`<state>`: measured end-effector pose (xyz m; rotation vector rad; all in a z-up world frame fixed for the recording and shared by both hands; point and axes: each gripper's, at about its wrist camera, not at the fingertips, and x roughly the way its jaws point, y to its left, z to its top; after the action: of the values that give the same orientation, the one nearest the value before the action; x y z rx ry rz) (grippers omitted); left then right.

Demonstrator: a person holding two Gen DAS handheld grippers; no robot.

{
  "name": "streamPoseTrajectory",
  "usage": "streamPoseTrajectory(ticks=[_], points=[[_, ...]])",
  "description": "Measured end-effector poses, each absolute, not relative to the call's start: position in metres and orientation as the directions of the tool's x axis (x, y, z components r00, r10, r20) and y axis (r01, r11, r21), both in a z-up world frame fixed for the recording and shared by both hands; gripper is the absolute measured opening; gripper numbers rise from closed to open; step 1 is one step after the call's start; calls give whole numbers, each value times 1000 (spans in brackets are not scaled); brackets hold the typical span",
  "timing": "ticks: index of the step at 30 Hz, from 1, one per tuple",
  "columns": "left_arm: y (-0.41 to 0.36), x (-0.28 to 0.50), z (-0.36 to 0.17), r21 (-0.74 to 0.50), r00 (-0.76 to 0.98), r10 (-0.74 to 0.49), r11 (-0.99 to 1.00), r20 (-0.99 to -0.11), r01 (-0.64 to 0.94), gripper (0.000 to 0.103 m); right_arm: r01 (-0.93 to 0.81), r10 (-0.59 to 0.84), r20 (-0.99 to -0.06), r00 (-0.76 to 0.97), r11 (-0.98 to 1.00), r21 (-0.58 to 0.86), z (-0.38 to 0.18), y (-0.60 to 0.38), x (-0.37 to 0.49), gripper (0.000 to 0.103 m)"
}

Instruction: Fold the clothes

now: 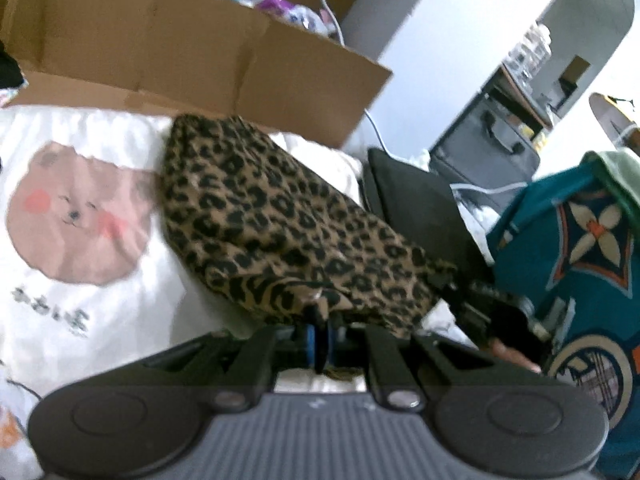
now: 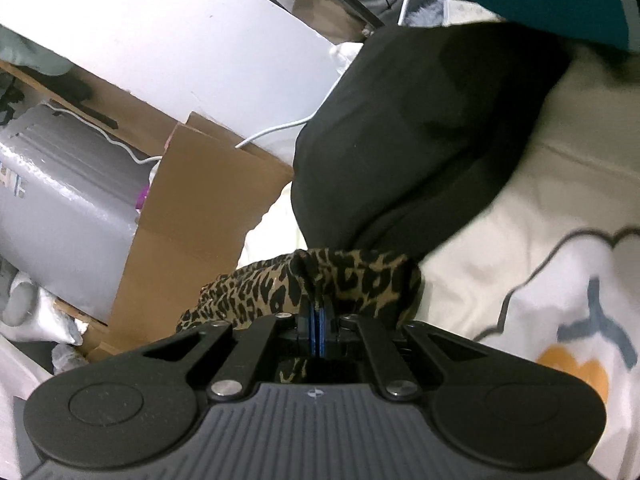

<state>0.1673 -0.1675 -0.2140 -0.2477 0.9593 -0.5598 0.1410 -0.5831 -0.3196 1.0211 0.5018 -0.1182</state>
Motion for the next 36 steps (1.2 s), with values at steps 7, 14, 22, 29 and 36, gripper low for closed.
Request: streamPoseTrajectory(ticks=[7, 14, 22, 29, 36], points=[[-148, 178, -199, -366, 467, -497, 864, -731, 346, 6, 278, 146, -415, 898, 544, 791, -303, -578, 146, 0], [-176, 169, -235, -328, 390, -458, 876, -799, 354, 8, 335, 129, -467, 875, 535, 775, -319, -585, 148, 0], [-180, 158, -271, -266, 358, -360, 921, -861, 285, 36, 346, 131, -490, 862, 554, 757, -324, -584, 148, 0], [-174, 146, -293, -213, 355, -310, 934, -882, 287, 56, 360, 119, -500, 858, 555, 750, -327, -584, 148, 0], [-164, 150, -298, -219, 390, -299, 947, -871, 236, 44, 364, 121, -508, 853, 560, 744, -328, -585, 147, 0]])
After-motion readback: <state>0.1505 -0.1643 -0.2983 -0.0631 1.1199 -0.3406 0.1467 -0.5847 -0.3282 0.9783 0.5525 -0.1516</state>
